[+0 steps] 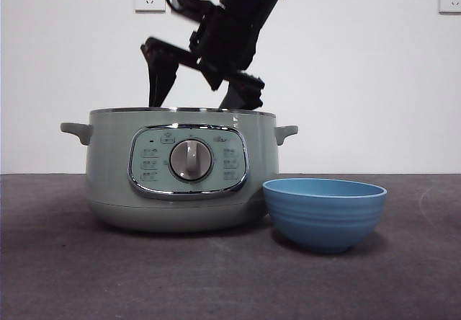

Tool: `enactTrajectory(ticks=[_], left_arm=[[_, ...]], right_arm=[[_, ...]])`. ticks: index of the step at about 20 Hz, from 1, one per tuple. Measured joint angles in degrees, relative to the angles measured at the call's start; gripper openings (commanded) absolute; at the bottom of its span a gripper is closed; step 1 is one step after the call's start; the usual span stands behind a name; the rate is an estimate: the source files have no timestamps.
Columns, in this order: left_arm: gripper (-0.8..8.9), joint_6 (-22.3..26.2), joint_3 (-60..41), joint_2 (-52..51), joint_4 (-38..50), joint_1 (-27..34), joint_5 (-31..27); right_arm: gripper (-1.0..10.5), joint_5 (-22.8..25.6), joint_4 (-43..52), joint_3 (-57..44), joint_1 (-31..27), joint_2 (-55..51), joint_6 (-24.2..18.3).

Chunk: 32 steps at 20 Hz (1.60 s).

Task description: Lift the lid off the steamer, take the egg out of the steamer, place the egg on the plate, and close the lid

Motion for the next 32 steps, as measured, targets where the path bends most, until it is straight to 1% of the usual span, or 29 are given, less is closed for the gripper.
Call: enactTrajectory(ticks=[2,4,5,6,18,19,20,21,22,23,28,30,31,32], left_arm=[[-0.09,0.00,0.00,0.15,-0.02,0.00,0.00],[-0.09,0.00,0.00,0.09,-0.02,0.00,0.00],[-0.09,0.00,0.00,0.09,-0.02,0.00,0.00],[-0.09,0.00,0.00,0.09,-0.04,0.00,0.00],[-0.09,0.07,0.00,0.07,-0.35,0.00,0.00],[-0.09,0.13,0.00,0.09,-0.35,0.00,0.00],[-0.09,0.20,0.00,0.07,-0.35,0.00,0.00],[-0.09,0.22,0.00,0.07,-0.35,0.00,0.00],[-0.09,0.24,0.00,0.07,-0.35,0.00,0.00],[-0.09,0.24,0.00,0.09,-0.35,0.00,0.00],[-0.09,0.39,0.00,0.09,-0.94,0.00,0.00],[-0.09,0.42,0.00,0.09,-0.94,0.00,0.00],[-0.09,0.42,0.00,0.07,-0.94,0.00,0.00],[-0.09,0.39,0.00,0.07,-0.94,0.00,0.00]], right_arm=[[5.9,1.16,1.18,0.02,-0.02,0.90,-0.57],[5.9,1.22,2.51,0.09,0.00,1.51,-0.85],[5.6,1.22,2.80,0.28,0.00,2.05,-0.94],[5.6,1.22,2.78,0.33,0.00,2.78,-1.01],[5.6,1.25,3.34,0.35,0.00,7.89,-0.76],[5.1,1.25,3.69,0.35,0.02,8.07,-0.76],[3.9,1.25,3.85,0.35,0.07,8.07,-0.74],[2.1,1.25,4.11,0.35,0.11,8.07,-0.59],[0.5,1.25,4.00,0.35,0.15,8.07,-0.57],[-0.1,1.07,3.89,0.35,0.15,8.07,-0.57],[-0.1,1.05,3.80,0.35,1.07,7.43,-0.57],[-0.1,1.22,2.19,0.33,1.07,2.51,-0.59],[-0.1,1.29,0.87,0.33,1.05,-1.95,-0.83],[-0.1,2.34,-1.38,0.35,1.07,-6.93,-1.49]])
